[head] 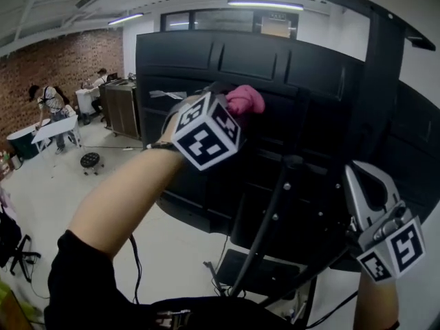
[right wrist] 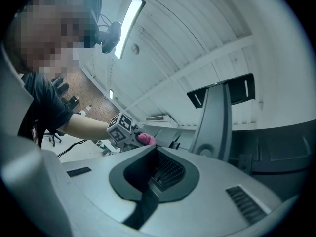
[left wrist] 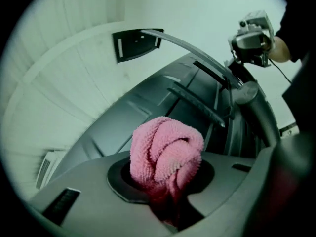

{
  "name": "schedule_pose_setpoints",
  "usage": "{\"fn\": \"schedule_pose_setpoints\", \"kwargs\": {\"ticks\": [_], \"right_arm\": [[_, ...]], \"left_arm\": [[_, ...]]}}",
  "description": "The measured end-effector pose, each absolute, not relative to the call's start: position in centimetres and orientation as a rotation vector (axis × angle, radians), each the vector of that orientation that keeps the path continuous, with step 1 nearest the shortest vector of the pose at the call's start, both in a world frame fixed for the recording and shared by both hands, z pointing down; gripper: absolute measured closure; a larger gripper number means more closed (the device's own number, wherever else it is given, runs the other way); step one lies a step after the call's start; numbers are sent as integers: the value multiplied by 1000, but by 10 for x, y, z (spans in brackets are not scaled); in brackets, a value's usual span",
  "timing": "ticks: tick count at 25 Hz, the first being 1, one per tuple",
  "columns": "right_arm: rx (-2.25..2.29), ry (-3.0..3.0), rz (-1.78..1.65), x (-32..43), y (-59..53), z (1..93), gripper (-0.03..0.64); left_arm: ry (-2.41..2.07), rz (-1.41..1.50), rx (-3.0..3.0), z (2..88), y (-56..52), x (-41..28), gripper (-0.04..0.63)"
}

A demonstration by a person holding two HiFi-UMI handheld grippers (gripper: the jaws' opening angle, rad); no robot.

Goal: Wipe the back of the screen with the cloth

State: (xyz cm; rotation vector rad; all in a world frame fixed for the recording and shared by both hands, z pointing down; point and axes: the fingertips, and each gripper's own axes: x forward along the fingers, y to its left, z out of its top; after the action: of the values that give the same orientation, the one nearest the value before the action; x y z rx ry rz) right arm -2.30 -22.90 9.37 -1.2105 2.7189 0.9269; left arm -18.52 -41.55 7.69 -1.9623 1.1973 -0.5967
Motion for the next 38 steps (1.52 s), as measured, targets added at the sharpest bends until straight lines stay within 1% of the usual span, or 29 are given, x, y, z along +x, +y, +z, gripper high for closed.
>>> {"fn": "schedule_pose_setpoints", "kwargs": {"ticks": [4, 8, 13, 17, 20, 22, 26, 31, 33, 36, 38], "right_arm": [[-1067, 2804, 855, -80, -223, 108, 615], [-946, 2862, 775, -129, -212, 129, 615], [-940, 2911, 663, -164, -230, 158, 615], [-984, 2957, 611, -170, -235, 173, 615], [-1012, 2957, 602, -167, -237, 178, 615], [-1016, 2948, 592, -164, -235, 179, 615], [-1001, 2919, 587, -157, -228, 178, 615], [-991, 2882, 581, -133, -221, 175, 615], [-981, 2896, 537, -122, -223, 182, 615], [-968, 2883, 525, -107, -226, 182, 615], [-974, 2873, 521, -98, -226, 182, 615]], "left_arm": [[1396, -451, -2065, 85, -412, -315, 474], [1591, -457, -2104, 145, -420, -415, 474], [1761, -568, -2080, 211, -472, -483, 474], [1883, -665, -2028, 243, -508, -524, 474], [1875, -690, -2014, 251, -516, -516, 476], [1798, -686, -2027, 246, -512, -483, 477], [1601, -679, -2064, 232, -494, -394, 476], [1485, -670, -2103, 230, -482, -329, 476], [1439, -655, -2125, 224, -469, -317, 476], [1427, -522, -2155, 193, -421, -325, 476], [1381, -540, -2088, 186, -393, -310, 476]]}}
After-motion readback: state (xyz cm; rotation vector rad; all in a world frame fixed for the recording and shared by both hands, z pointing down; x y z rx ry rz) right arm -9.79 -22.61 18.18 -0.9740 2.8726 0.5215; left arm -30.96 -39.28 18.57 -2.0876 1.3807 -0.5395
